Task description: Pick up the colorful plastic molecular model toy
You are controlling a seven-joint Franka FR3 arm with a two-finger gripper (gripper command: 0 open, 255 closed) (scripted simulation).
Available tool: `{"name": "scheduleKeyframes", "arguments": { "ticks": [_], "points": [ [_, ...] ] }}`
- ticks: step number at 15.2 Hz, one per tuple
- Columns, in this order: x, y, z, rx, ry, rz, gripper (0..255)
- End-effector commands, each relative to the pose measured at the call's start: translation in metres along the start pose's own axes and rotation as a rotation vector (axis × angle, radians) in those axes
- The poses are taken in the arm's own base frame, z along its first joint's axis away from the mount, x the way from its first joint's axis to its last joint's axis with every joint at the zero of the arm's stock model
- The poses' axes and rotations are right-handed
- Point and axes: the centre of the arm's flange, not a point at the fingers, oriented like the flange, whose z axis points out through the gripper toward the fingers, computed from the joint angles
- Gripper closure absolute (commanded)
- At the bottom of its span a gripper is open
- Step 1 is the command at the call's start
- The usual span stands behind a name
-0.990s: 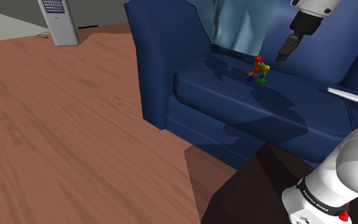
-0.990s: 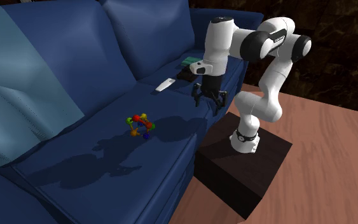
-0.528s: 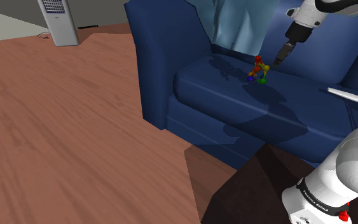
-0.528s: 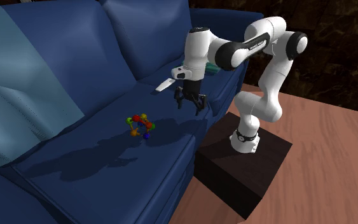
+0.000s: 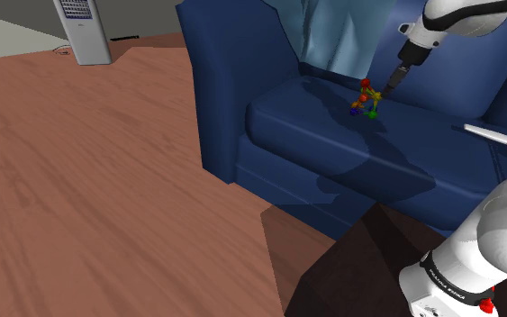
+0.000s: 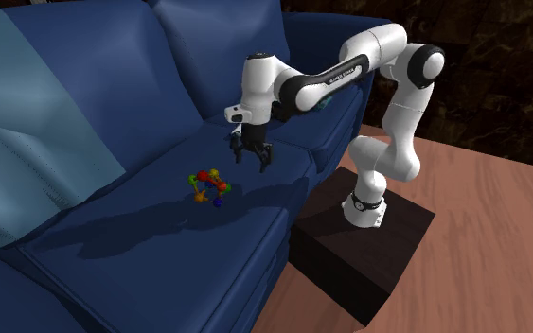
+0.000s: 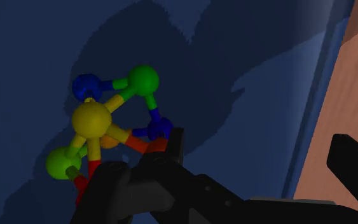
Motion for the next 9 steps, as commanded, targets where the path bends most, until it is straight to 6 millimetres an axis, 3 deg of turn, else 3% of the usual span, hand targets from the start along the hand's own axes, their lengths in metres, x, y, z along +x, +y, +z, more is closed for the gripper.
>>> {"name": "scheduleKeyframes", "arguments": {
  "ticks": [1,9],
  "points": [
    [0.003,0.024,0.007,-0.008,0.004,-0.016,0],
    [0.017,0.118,0.044,-0.033,0.022,-0.072,0]
  ]
}}
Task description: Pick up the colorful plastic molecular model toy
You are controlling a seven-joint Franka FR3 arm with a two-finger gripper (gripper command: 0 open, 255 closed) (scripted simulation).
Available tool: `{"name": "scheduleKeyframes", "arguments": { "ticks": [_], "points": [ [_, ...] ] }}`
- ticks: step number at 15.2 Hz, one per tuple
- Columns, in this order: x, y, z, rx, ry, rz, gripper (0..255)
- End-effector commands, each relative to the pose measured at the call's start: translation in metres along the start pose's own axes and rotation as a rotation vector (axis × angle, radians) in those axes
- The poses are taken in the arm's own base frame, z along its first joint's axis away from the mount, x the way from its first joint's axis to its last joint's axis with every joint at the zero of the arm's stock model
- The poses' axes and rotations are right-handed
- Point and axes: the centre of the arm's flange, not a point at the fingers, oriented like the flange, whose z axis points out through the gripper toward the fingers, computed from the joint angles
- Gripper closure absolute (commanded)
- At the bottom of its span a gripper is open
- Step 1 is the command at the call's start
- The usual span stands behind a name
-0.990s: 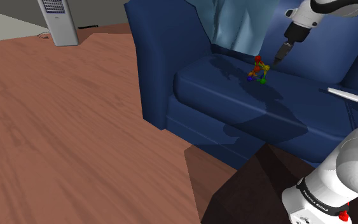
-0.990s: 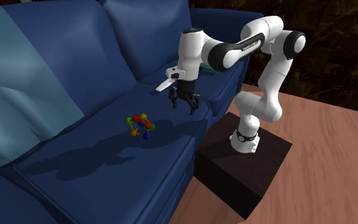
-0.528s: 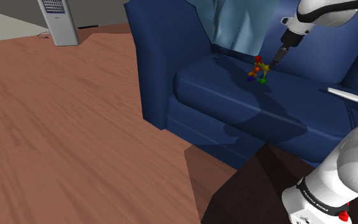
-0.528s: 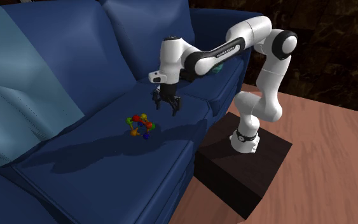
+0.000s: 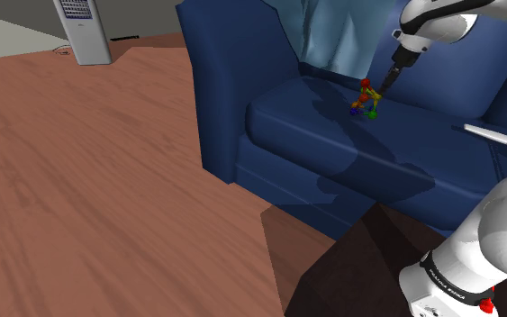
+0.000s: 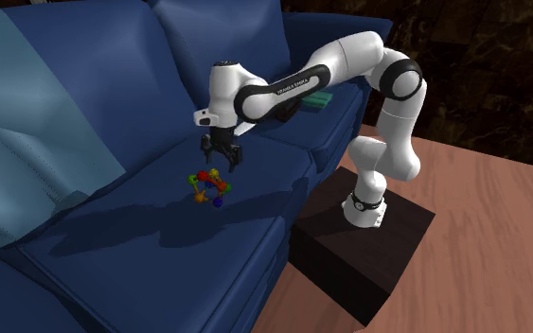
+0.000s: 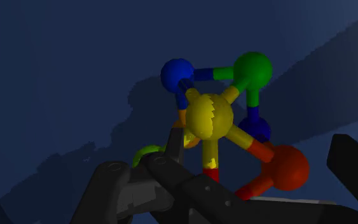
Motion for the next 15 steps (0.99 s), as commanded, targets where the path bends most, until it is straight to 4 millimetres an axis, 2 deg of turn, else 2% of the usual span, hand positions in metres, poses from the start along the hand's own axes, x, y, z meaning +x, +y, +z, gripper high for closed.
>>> {"name": "scheduleKeyframes", "arguments": {
  "ticks": [1,2,9,11,12,15],
  "points": [
    [0.002,0.024,0.013,-0.007,0.006,-0.017,0],
    [0.002,0.025,0.013,-0.007,0.006,-0.018,0],
    [-0.006,0.022,0.052,-0.007,0.006,-0.018,0],
    [-0.006,0.022,0.052,-0.007,0.006,-0.018,0],
    [-0.006,0.022,0.052,-0.007,0.006,-0.018,255],
    [-0.006,0.022,0.052,-0.007,0.006,-0.018,255]
  ]
}}
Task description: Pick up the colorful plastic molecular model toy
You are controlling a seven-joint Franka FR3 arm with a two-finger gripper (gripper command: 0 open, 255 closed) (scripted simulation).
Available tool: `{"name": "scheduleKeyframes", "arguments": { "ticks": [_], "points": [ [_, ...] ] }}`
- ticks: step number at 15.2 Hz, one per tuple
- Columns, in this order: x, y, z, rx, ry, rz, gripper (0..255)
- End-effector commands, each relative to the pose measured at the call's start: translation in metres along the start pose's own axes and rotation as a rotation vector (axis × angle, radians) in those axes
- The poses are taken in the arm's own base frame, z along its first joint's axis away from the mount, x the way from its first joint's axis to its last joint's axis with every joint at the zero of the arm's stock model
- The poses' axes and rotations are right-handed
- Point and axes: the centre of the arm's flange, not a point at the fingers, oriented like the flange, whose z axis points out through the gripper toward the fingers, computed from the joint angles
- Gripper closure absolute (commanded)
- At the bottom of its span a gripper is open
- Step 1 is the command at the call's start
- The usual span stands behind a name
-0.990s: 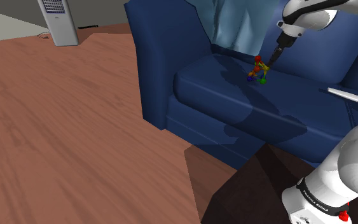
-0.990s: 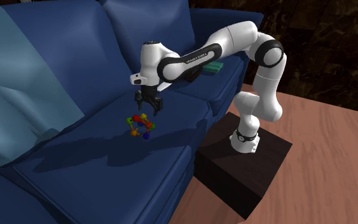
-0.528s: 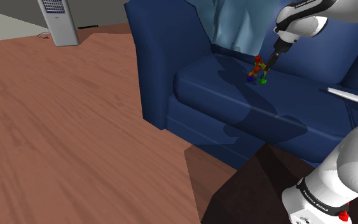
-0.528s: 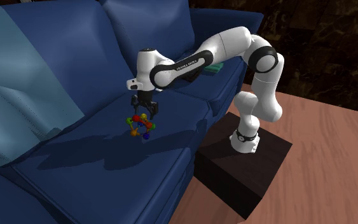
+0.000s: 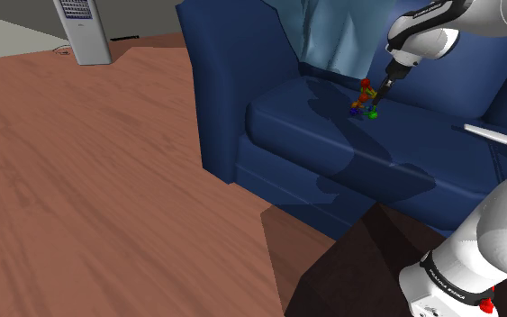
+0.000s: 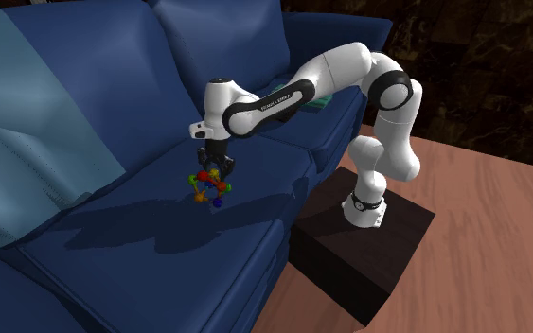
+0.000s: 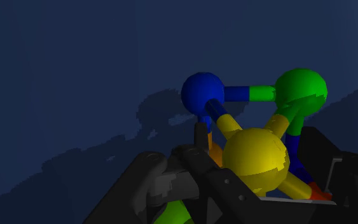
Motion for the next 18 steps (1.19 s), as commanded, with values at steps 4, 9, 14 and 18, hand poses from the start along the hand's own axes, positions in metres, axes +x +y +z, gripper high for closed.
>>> {"name": "scheduleKeyframes", "arguments": {
  "ticks": [4,9,14,18],
  "points": [
    [0.0,0.0,0.001,0.001,-0.001,0.0,255],
    [0.004,0.001,-0.014,0.001,-0.001,0.0,255],
    [0.009,0.003,-0.04,0.001,-0.001,0.0,255],
    [0.013,0.005,-0.061,0.001,-0.001,0.0,255]
  ]
}}
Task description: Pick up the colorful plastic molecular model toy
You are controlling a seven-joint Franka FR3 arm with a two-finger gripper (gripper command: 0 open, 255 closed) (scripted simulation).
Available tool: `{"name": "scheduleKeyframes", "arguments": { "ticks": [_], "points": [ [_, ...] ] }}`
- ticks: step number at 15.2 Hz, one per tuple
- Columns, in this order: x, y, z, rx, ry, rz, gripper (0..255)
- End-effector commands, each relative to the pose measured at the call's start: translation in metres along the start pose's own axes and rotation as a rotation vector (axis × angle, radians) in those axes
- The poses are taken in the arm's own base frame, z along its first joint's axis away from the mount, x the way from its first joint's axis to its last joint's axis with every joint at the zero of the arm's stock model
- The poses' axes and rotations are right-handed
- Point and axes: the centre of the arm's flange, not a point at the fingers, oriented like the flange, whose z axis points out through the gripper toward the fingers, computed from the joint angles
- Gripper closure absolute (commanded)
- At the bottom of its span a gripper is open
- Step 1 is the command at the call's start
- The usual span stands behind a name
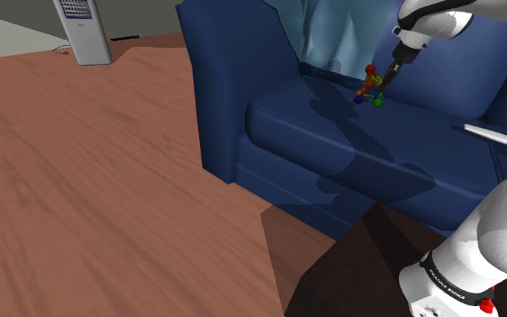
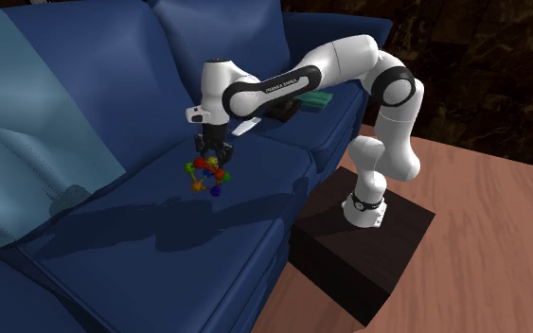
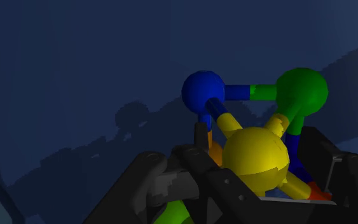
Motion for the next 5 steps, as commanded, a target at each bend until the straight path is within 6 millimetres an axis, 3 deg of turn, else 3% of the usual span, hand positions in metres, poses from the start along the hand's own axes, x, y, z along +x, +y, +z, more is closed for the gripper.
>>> {"name": "scheduleKeyframes", "arguments": {
  "ticks": [1,5],
  "points": [
    [0.003,0.002,-0.011,0.0,0.0,0.0,255],
    [0.005,0.002,-0.022,0.0,0.0,0.0,255]
  ]
}}
